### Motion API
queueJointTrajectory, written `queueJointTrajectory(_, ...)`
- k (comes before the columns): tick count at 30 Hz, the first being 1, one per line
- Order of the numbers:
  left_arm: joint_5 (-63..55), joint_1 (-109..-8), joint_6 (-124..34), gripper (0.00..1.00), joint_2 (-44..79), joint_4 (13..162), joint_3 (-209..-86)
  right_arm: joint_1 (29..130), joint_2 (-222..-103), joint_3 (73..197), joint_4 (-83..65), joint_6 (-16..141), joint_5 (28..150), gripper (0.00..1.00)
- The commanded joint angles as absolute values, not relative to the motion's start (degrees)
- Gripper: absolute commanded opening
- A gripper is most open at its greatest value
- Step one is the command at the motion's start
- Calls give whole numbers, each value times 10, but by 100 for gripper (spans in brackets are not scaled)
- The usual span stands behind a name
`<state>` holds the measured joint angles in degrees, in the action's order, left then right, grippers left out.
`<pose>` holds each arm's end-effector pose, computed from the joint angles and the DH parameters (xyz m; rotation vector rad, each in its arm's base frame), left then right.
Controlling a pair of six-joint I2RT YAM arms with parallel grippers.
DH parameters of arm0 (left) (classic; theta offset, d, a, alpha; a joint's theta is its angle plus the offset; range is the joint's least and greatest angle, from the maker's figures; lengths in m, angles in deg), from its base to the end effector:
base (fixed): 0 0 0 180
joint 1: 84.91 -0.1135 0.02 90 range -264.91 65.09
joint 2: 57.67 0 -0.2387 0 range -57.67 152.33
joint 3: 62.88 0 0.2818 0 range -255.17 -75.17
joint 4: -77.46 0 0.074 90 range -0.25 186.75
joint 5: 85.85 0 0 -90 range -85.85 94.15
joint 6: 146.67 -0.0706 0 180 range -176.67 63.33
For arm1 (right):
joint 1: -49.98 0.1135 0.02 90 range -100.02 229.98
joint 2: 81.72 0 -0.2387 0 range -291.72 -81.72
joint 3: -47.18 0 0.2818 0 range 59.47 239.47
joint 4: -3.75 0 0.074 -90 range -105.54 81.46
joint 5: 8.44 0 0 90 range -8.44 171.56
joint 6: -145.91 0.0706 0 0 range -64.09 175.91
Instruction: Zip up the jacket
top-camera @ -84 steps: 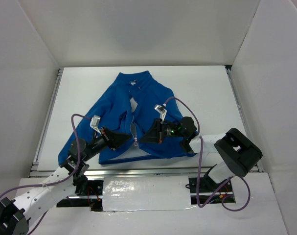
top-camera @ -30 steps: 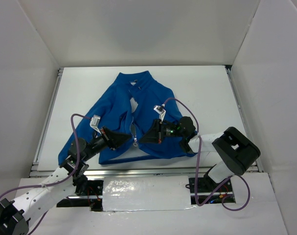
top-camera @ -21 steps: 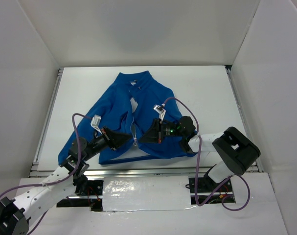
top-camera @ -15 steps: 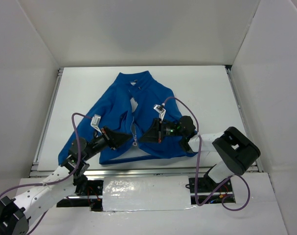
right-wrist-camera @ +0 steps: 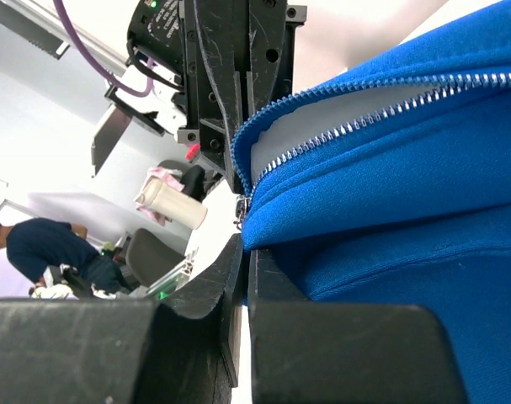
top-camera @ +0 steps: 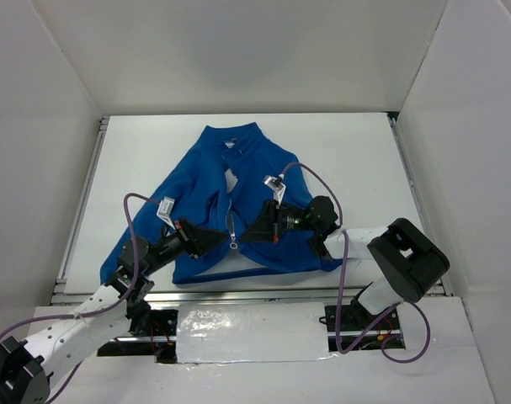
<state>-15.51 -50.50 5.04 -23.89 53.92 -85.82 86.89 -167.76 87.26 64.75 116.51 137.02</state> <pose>0.1808 -0.1526 0.2241 -0.0390 1.5670 -1.6023 0.2126 0.2324 0.1786 -0.6829 1.6414 1.9460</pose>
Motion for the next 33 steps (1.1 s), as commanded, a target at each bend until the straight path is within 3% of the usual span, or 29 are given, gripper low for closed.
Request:
queueJointTrajectory(1, -190, -505, 56, 0, -235, 474, -871, 865, -1658, 903, 834, 1166, 1388, 0)
queueJointTrajectory(17, -274, -505, 63, 0, -180, 402, -869, 858, -1674, 940, 816, 1195, 1432, 0)
queueJointTrajectory(33, -302, -505, 1, 0, -164, 476, -862, 859, -1628, 943, 683, 1146, 1451, 0)
